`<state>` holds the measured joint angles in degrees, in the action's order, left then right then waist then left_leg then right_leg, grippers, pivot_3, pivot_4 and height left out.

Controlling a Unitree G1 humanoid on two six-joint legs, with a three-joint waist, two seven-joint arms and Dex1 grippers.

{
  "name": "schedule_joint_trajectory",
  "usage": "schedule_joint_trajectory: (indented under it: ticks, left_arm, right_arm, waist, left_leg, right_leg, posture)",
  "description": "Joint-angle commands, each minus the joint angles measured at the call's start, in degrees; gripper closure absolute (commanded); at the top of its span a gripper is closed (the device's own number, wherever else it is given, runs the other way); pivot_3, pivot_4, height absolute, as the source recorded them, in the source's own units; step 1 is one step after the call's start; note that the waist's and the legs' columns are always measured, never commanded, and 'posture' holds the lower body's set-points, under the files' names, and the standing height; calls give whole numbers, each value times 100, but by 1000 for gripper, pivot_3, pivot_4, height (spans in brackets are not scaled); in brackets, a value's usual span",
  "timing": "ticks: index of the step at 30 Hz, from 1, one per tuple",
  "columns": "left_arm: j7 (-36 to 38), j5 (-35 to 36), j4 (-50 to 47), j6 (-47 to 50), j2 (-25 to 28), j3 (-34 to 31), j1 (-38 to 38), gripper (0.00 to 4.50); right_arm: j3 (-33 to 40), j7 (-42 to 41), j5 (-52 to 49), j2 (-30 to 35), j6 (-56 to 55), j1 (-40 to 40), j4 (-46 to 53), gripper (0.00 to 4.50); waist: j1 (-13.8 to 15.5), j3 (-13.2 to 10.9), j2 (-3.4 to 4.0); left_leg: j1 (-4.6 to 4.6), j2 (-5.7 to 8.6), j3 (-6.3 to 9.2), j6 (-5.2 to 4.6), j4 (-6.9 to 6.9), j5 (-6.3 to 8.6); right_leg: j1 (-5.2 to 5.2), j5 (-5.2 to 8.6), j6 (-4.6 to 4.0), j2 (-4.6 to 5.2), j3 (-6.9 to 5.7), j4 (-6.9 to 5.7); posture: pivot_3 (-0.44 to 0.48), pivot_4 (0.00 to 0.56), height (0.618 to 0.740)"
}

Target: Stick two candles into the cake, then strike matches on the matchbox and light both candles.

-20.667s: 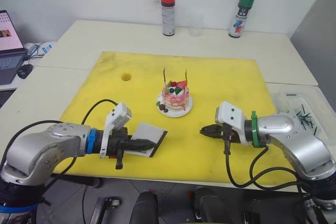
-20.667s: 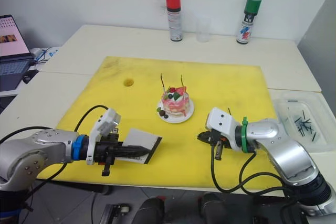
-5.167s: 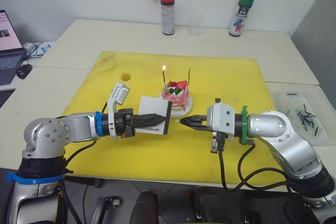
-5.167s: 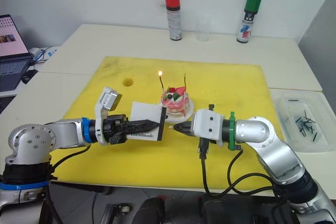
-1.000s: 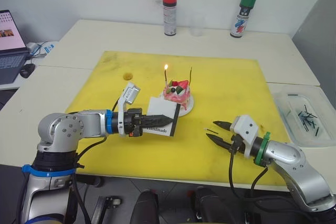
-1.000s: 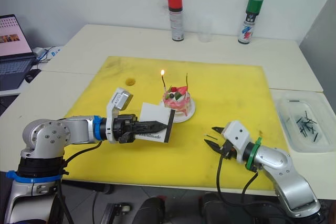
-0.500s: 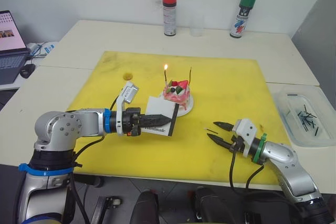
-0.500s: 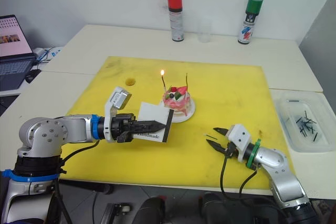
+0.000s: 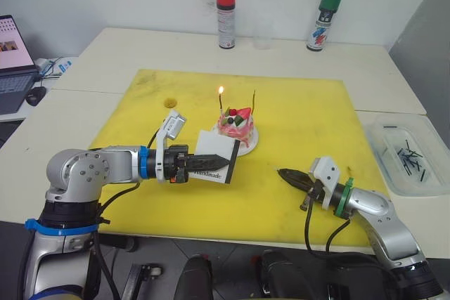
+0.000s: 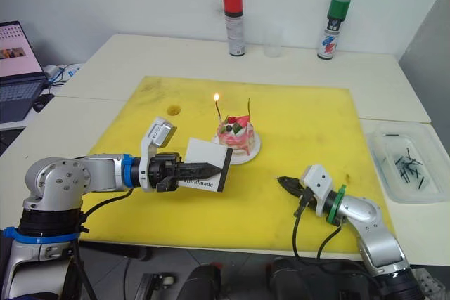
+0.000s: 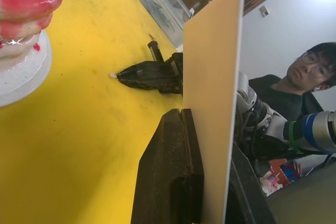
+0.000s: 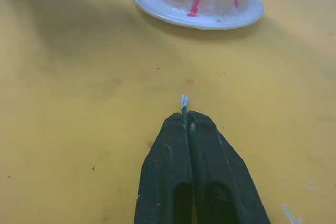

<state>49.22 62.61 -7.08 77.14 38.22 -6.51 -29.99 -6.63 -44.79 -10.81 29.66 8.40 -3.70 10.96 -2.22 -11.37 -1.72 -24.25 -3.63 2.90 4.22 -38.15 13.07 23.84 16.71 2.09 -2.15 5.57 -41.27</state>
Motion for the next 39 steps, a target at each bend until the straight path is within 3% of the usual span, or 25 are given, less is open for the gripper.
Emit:
schedule_joint_trajectory:
  ticks: [1,10,15,39]
  left_arm:
    - [31,87,-118,-11,17,-79,-59,4500]
    - [13,78,-109,-21,-10,-76,-63,4500]
    - [-2,89,-127,-11,-15,-87,-46,4500]
    - [-21,87,-91,17,-44,-56,-109,4500]
  right_arm:
    - [-192,-13,98,46,287,48,58,4459]
    - [-162,22,117,27,435,60,178,4459]
    - [-194,50,107,-18,387,62,226,3262]
    - [-353,-20,112,-76,376,23,221,3262]
  waist:
    - [0,0,0]
    - [-11,0,0]
    - [-14,0,0]
    - [-93,0,0]
  left_leg:
    - [12,0,0,0,1,0]
    - [40,0,0,0,6,1]
    - [40,0,0,0,7,1]
    - [41,-1,1,0,14,1]
  right_leg:
    - [-11,1,-1,0,0,1]
    - [-38,5,-8,0,-1,4]
    - [-37,5,-8,0,0,5]
    - [-37,9,-13,0,-2,7]
  posture:
    - [0,150,689]
    - [0,150,689]
    - [0,150,689]
    - [0,150,689]
